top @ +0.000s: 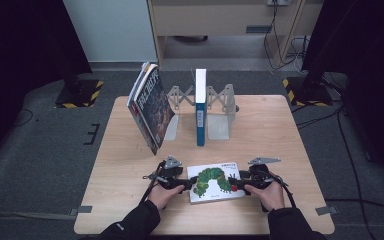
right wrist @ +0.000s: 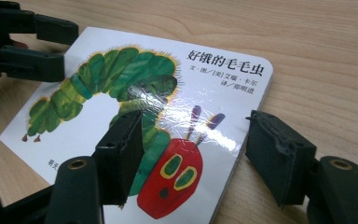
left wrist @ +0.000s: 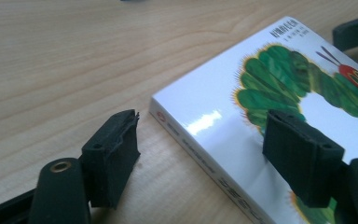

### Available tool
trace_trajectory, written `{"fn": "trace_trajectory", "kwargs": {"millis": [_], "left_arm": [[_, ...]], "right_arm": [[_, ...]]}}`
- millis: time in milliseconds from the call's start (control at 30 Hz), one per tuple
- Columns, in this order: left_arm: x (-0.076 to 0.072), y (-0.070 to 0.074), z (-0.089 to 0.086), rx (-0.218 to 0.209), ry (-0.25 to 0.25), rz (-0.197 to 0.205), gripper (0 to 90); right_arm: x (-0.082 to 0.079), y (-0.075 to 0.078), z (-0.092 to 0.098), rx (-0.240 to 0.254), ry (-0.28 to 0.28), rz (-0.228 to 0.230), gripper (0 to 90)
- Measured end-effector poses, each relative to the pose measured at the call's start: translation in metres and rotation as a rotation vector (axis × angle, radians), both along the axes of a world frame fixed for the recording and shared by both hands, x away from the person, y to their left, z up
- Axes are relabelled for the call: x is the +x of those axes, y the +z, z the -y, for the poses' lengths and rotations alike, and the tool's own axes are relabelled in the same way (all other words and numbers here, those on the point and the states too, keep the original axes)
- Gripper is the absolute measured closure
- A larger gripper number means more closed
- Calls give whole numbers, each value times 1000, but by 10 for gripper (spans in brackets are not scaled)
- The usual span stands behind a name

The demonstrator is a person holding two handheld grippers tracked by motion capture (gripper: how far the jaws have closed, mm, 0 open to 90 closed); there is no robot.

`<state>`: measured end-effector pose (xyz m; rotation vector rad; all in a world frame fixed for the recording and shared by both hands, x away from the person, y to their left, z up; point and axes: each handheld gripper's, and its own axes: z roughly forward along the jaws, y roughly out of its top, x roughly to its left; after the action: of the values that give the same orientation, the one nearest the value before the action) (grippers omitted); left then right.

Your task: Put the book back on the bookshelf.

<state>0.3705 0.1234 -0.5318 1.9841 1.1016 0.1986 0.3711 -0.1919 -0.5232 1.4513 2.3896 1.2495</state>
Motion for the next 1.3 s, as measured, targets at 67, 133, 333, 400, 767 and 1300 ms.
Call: {"fn": "trace_trajectory", "kwargs": {"millis": [67, 133, 333, 400, 767, 1300], "left_arm": [[-1, 0, 1, -10, -11, -5, 273], [-1, 0, 3, -19, -26, -11, 293], [-2, 0, 4, -38, -38, -32, 286], [-2, 0, 4, -44, -38, -38, 287], [-2, 0, 3, -71, -42, -54, 248], [-1, 0, 3, -93, -42, -68, 209]], "right_arm": [[1, -2, 1, -5, -3, -6, 352], [2, -2, 3, 6, -5, -18, 359], [3, -3, 4, 62, -6, -26, 362], [2, -1, 5, 77, -8, -20, 361], [-1, 7, 10, 146, -19, 1, 358], [-3, 16, 13, 250, -53, 50, 366]]}}
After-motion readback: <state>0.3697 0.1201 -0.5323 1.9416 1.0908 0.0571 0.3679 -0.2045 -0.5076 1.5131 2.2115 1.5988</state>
